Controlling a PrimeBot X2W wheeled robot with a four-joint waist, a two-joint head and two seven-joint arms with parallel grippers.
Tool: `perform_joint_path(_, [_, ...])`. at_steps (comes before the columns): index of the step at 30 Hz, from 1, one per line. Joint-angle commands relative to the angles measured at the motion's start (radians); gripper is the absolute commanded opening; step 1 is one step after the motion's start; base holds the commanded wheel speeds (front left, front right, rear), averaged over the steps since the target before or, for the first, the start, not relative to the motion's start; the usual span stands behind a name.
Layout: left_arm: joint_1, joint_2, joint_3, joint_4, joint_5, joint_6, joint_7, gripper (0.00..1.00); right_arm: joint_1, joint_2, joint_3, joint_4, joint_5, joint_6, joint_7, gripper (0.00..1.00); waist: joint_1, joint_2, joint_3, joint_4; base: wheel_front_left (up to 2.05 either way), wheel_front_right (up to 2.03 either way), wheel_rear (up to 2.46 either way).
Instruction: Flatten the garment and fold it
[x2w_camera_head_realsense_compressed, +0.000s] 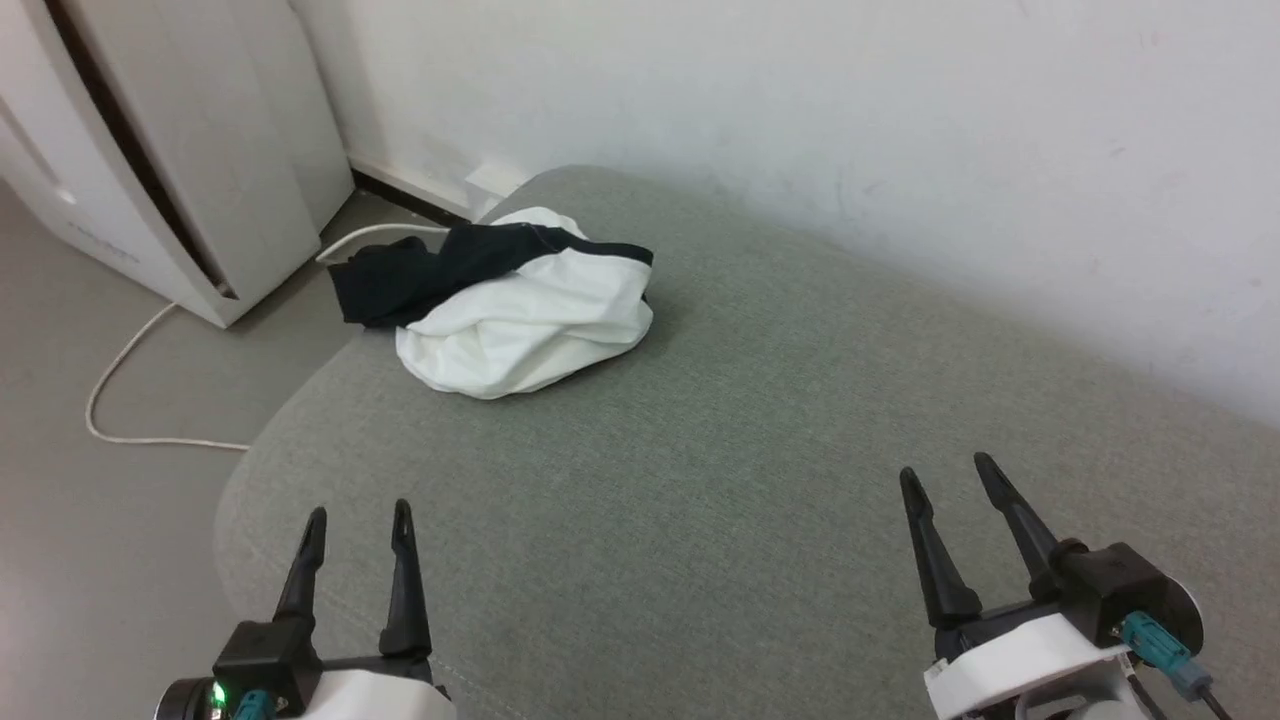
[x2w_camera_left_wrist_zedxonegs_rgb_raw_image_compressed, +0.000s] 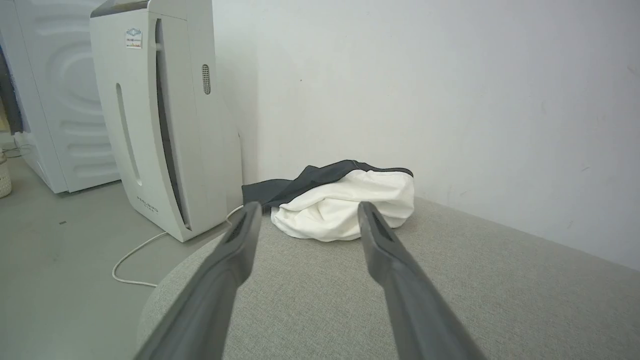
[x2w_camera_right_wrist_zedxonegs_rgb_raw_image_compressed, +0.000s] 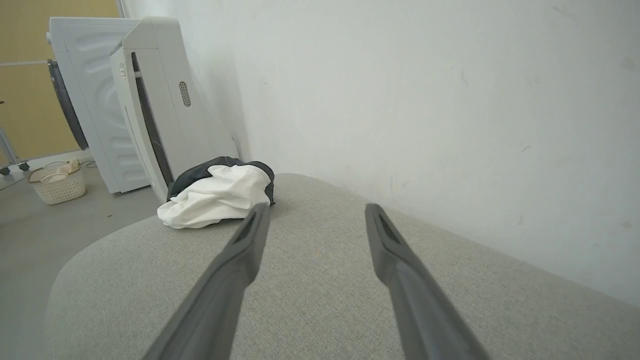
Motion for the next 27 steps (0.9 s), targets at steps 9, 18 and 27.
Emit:
perform_joint_path(9, [0.012,0.005,-0.005,-0.002,-0.008,0.006,-0.013,1.00,0.005,0.003,0.004,0.005,0.007,-0.001,-0.013,1.00,0.0001,0.0000,0.004,0.015,0.00,0.00,0.00])
perform_joint_path(18, [-0.033,0.012,0.000,0.039,-0.010,-0.028,-0.013,1.00,-0.010,0.003,0.023,-0.007,-0.030,-0.001,-0.013,1.00,0.0001,0.0000,0.043,-0.013,0.00,0.00,0.00])
perform_joint_path(27, [-0.373,0.094,-0.034,0.252,-0.040,-0.127,0.138,1.00,-0.050,0.003,0.034,-0.046,-0.131,-0.001,-0.013,1.00,0.0001,0.0000,0.191,-0.078,0.00,0.00,0.00])
